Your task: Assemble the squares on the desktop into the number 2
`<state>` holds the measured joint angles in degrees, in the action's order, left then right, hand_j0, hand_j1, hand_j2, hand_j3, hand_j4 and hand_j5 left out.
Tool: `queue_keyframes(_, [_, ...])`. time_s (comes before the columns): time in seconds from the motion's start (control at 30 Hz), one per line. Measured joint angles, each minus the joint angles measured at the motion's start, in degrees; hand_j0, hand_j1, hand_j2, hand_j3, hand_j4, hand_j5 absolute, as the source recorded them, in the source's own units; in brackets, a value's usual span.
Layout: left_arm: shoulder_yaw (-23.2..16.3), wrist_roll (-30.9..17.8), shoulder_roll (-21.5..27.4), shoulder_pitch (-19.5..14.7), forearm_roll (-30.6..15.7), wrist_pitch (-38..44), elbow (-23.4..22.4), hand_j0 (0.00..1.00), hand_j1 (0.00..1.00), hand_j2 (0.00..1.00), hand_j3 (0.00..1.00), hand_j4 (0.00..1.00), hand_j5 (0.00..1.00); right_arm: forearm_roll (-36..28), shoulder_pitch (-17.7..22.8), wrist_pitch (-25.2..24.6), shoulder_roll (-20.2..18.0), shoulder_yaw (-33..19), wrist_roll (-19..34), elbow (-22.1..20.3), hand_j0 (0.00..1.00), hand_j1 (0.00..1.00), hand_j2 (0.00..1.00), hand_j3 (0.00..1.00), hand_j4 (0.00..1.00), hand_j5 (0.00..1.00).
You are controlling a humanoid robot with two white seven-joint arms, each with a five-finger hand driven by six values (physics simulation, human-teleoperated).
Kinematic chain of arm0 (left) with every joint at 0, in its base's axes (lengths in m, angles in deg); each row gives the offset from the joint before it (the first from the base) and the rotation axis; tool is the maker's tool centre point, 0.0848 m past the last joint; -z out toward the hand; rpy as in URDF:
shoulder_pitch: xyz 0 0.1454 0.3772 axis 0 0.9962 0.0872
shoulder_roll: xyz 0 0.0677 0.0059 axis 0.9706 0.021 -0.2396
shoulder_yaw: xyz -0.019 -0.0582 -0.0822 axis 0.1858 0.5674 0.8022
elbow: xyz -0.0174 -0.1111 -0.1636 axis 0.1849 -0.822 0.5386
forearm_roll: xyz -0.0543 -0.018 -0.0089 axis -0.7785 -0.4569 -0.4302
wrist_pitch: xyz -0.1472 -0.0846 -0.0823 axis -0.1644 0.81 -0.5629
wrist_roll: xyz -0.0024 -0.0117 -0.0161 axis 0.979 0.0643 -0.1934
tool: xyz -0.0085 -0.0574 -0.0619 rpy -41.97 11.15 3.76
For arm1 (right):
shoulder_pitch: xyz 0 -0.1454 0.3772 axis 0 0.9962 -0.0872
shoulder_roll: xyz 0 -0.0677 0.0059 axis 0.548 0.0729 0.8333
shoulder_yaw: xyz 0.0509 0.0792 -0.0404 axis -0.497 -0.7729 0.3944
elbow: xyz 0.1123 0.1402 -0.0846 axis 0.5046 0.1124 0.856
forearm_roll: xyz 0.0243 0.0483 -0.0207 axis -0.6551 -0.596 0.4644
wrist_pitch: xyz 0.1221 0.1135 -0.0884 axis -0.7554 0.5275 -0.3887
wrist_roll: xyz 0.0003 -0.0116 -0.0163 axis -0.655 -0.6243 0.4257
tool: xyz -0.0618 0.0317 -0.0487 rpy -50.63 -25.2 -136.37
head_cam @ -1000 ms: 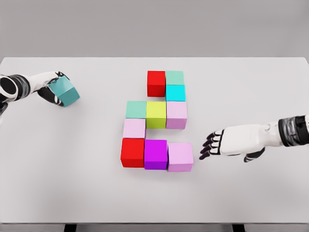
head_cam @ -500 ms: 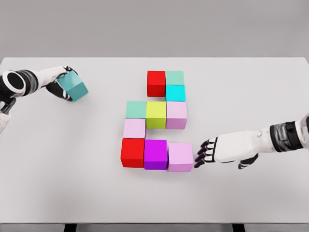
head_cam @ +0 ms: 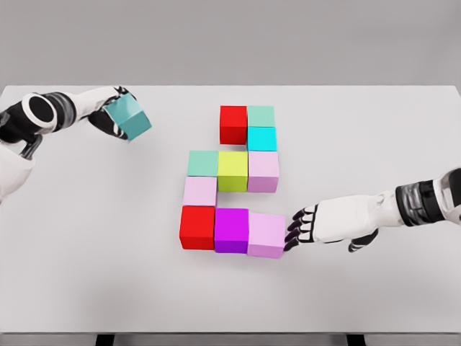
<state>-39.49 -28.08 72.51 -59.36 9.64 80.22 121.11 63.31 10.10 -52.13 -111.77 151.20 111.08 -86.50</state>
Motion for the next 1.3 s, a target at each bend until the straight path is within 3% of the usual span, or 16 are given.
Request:
queue_keyframes(0.33, [-0.6, 0.0, -2.9, -1.2, 0.3, 0.0, -1.7, 0.55, 0.55, 0.55, 0.55, 0.55, 0.55, 0.0, -0.9, 0.0, -2.0, -0.7, 0.0, 0.1, 1.00, 1.00, 1.00, 1.00, 1.00, 1.00])
queue_keyframes(0.47, [-0.8, 0.0, -3.6, -1.4, 1.0, 0.0, -1.7, 0.53, 0.53, 0.53, 0.53, 0.53, 0.53, -0.4, -0.5, 0.0, -4.7, -4.4, 0.0, 0.2, 1.00, 1.00, 1.00, 1.00, 1.00, 1.00])
queue_keyframes(0.7, [-1.5, 0.0, -5.2, -2.2, 2.9, 0.0, -2.0, 0.53, 0.53, 0.53, 0.53, 0.53, 0.53, -10.9, 1.3, 0.0, -11.7, -16.9, 0.0, 4.8, 1.00, 1.00, 1.00, 1.00, 1.00, 1.00])
queue_keyframes(0.9, [-3.2, 0.0, -5.8, -2.6, 3.1, 0.0, -2.2, 0.53, 0.53, 0.53, 0.53, 0.53, 0.53, -25.3, 3.9, 0.0, -18.4, -18.8, 0.0, 9.2, 1.00, 1.00, 1.00, 1.00, 1.00, 1.00])
queue_keyframes(1.03, [-3.9, 0.0, -6.8, -3.6, 3.4, 0.0, -3.1, 0.53, 0.53, 0.53, 0.53, 0.53, 0.53, -29.9, 4.8, 0.0, -21.8, -19.2, 0.0, 10.4, 1.00, 1.00, 1.00, 1.00, 1.00, 1.00])
queue_keyframes(1.17, [-4.2, 0.0, -8.0, -3.8, 4.3, 0.0, -4.5, 0.53, 0.53, 0.53, 0.53, 0.53, 0.53, -31.1, 7.6, 0.0, -22.4, -19.4, 0.0, 13.5, 1.00, 1.00, 1.00, 1.00, 1.00, 1.00])
queue_keyframes(1.3, [-4.5, 0.0, -8.9, -4.0, 4.7, 0.0, -4.9, 0.53, 0.53, 0.53, 0.53, 0.53, 0.53, -28.7, 10.1, 0.1, -19.3, -20.0, 0.0, 16.9, 1.00, 1.00, 1.00, 1.00, 1.00, 1.00])
